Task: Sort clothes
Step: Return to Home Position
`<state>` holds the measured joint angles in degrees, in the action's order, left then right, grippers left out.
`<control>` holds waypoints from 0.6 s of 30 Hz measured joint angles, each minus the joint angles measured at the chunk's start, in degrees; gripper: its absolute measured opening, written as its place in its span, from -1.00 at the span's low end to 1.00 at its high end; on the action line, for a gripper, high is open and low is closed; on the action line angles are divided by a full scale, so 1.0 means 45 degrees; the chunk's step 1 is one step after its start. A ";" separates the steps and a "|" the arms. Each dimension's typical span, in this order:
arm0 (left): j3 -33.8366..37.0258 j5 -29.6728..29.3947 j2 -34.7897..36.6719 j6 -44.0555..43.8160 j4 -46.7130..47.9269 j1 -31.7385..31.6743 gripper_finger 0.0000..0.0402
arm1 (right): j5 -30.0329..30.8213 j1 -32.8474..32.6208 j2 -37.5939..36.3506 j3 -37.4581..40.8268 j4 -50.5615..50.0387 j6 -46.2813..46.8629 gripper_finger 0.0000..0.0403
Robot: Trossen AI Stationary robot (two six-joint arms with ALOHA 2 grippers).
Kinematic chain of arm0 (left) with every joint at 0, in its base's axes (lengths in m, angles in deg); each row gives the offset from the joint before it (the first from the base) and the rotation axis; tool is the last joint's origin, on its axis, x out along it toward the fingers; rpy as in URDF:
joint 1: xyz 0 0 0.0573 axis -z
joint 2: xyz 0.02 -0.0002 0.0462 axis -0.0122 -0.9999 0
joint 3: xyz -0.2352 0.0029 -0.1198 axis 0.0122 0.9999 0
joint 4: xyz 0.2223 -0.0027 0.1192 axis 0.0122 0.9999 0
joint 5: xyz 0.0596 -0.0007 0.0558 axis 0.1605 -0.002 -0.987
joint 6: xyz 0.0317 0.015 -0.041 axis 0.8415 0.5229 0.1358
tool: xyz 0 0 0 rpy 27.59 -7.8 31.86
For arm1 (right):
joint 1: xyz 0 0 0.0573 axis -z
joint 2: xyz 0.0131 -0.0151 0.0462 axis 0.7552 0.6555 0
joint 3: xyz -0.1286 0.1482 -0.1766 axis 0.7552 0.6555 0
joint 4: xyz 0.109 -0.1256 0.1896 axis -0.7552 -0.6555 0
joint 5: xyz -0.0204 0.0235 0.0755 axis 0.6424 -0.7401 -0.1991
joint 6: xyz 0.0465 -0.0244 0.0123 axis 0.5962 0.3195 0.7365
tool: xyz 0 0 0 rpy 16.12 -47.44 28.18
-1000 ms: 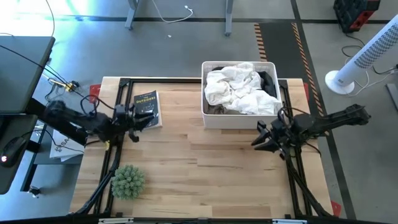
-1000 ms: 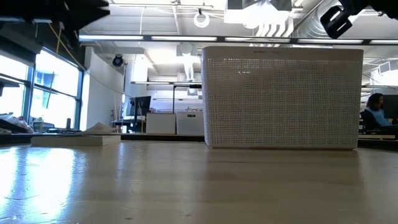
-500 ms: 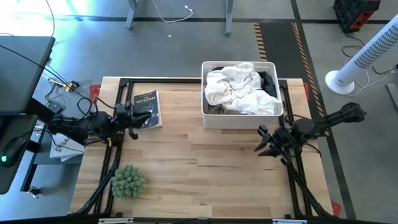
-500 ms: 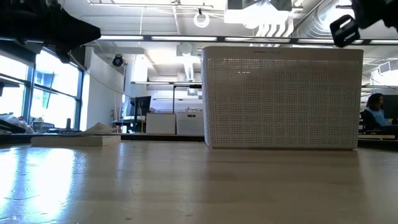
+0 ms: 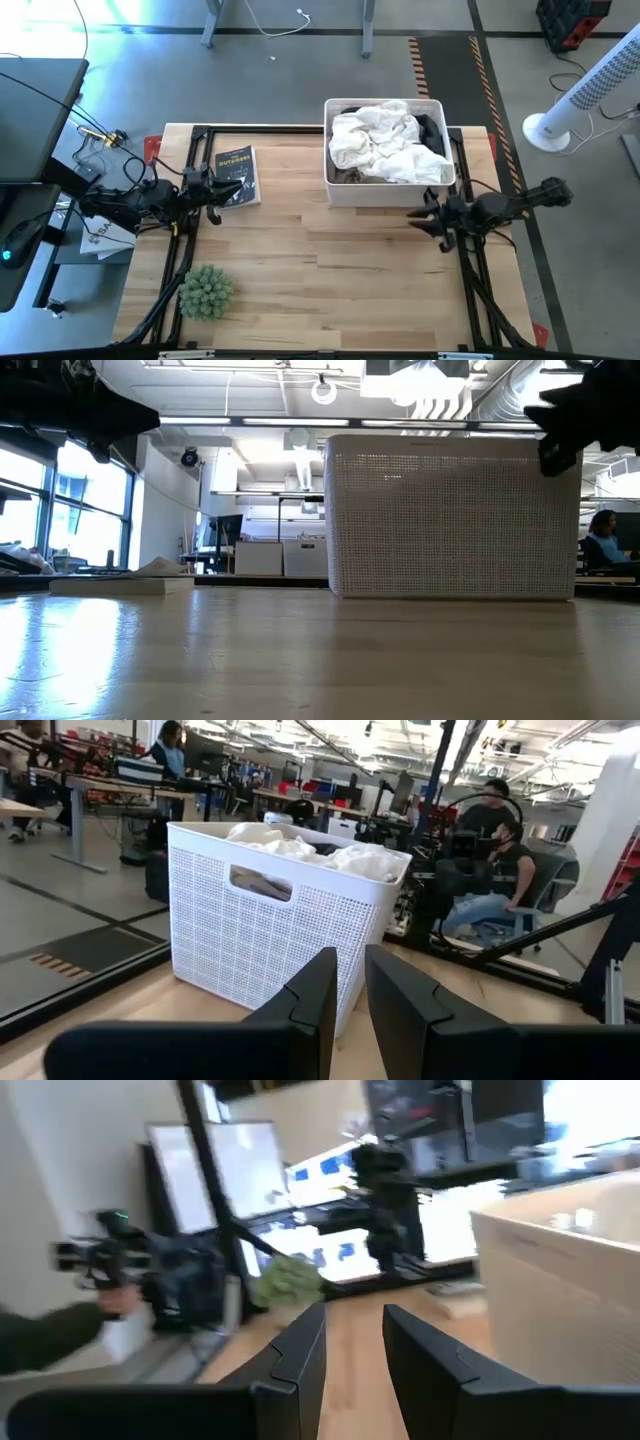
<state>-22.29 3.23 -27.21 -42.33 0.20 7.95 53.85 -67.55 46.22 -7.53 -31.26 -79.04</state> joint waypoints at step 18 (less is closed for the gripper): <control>0.0000 0.0343 -0.0005 0.0667 0.0338 0.0000 -0.74 | -0.0692 0.4273 0.0288 0.0005 -0.2214 0.1831 -0.51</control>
<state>-22.29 4.77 -27.23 -39.33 1.72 7.95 50.74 -48.32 47.52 -7.51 -41.22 -70.80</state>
